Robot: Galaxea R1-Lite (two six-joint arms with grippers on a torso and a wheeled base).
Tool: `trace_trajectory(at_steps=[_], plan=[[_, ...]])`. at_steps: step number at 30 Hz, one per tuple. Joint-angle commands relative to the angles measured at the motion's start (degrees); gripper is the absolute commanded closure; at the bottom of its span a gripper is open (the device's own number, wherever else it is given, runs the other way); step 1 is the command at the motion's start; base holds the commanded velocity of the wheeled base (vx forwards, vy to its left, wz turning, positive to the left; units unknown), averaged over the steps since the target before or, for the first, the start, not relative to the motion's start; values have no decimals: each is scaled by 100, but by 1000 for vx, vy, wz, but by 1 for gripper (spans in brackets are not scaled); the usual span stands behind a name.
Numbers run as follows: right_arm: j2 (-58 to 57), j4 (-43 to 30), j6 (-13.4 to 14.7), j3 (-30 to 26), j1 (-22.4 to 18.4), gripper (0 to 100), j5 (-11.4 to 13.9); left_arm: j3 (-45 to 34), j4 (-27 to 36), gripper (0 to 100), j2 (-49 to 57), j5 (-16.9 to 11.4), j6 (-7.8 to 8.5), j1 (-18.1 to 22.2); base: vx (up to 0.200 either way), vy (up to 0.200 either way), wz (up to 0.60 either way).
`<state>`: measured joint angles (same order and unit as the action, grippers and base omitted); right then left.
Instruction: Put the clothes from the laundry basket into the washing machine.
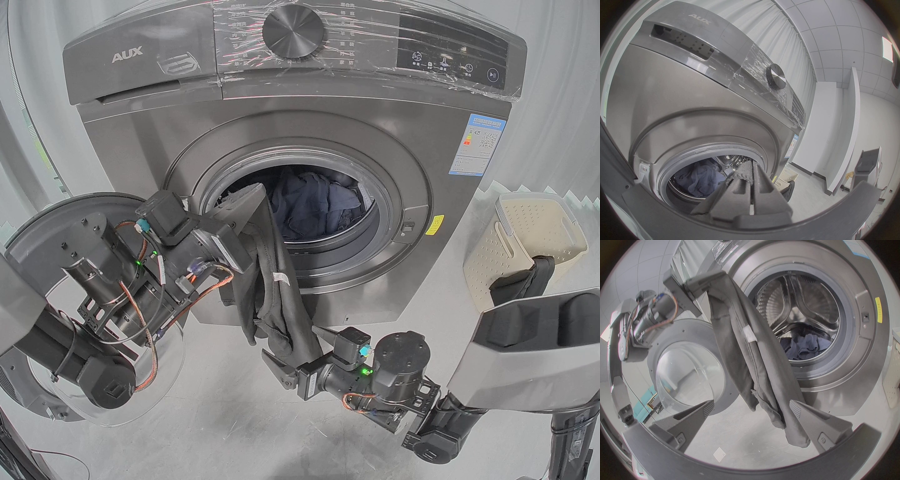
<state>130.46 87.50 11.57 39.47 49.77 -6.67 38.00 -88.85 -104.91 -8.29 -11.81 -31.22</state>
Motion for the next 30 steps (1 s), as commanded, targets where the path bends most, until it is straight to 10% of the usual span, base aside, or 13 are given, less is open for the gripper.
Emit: trace_trajectory(at_steps=[1, 30], plan=[[682, 21, -23, 386, -64, 0, 25, 23, -1, 100, 76, 3, -5, 2, 0, 0, 0], [1139, 56, -111, 1229, 15, 0, 333, 32, -1, 100, 23, -6, -23, 81, 0, 0, 0]])
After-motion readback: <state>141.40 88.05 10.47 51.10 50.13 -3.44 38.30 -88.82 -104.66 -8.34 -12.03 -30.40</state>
